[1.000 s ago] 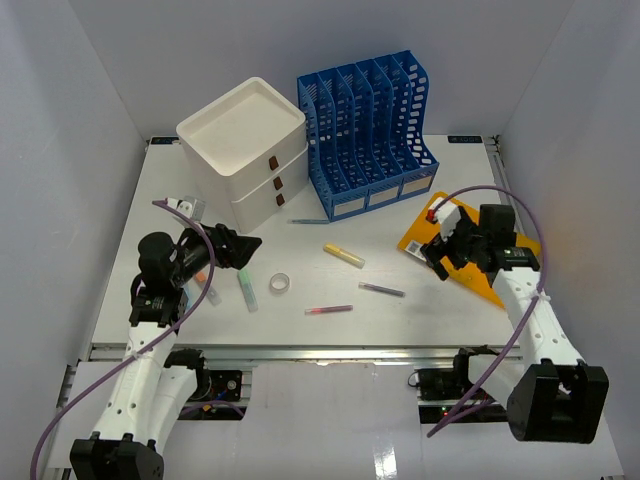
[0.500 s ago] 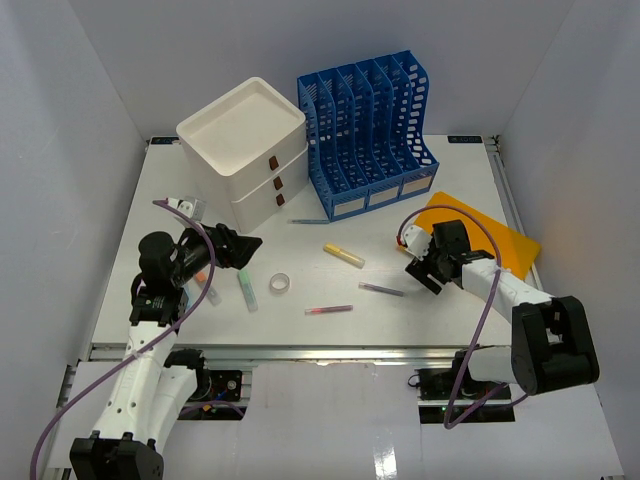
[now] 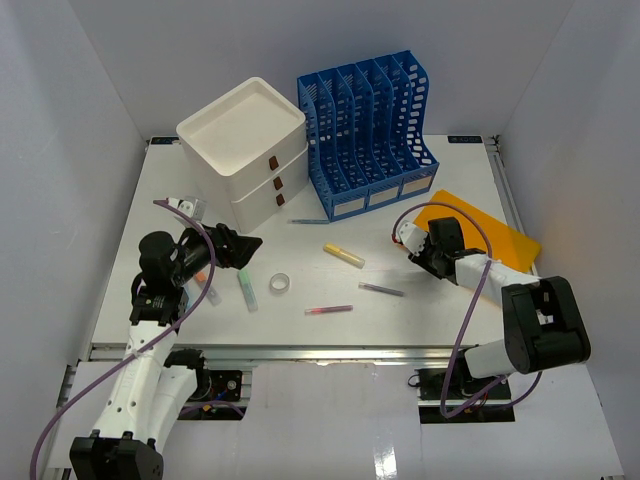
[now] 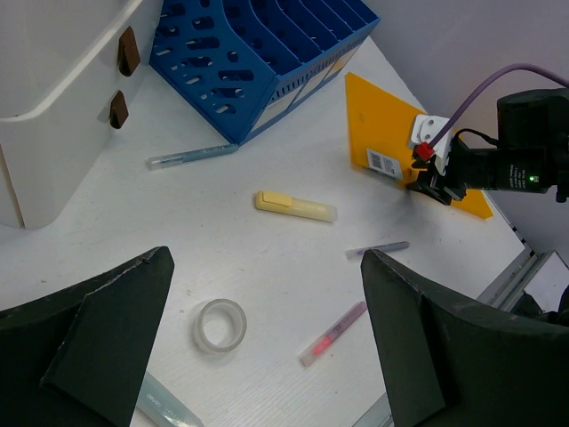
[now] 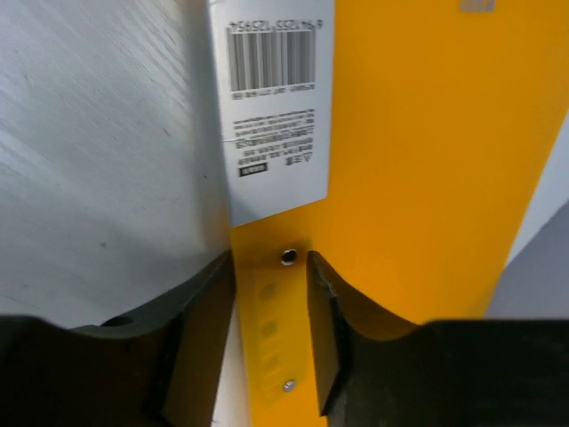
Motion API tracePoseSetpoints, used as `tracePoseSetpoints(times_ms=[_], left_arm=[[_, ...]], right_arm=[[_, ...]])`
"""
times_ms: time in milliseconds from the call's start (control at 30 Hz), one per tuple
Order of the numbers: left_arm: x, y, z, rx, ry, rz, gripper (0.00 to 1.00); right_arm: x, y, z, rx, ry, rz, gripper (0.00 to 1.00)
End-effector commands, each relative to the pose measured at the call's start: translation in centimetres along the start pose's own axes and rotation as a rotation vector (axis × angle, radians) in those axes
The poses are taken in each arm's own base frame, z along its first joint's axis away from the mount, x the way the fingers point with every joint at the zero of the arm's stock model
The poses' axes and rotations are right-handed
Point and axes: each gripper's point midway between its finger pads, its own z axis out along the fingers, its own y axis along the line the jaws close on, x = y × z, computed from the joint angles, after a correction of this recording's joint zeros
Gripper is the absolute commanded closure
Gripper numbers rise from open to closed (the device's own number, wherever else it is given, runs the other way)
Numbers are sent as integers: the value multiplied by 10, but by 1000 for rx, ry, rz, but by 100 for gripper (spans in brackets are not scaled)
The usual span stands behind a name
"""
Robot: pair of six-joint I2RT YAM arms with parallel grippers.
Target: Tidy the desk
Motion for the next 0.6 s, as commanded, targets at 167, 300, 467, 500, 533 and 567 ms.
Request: tracePoseSetpoints(times_ms=[167, 300, 467, 500, 533, 567], left_arm=[[-6, -9, 0, 39, -8, 24, 2], [-2, -16, 2, 84, 9, 6, 2], [12, -32, 11, 184, 50, -129, 2], [13, -36, 13, 197, 57, -175, 2], [17, -43, 15, 213, 74, -216, 2], [21, -50, 18, 229, 90, -251, 2]], right_arm=[[25, 53, 5, -208, 67, -14, 73], [18, 62, -6, -259, 22, 13, 84], [6, 57, -27, -245, -54, 28, 88], [2, 54, -34, -231, -78, 28, 88], [-2, 50, -40, -220, -99, 26, 89], [-6, 48, -45, -211, -118, 25, 89]])
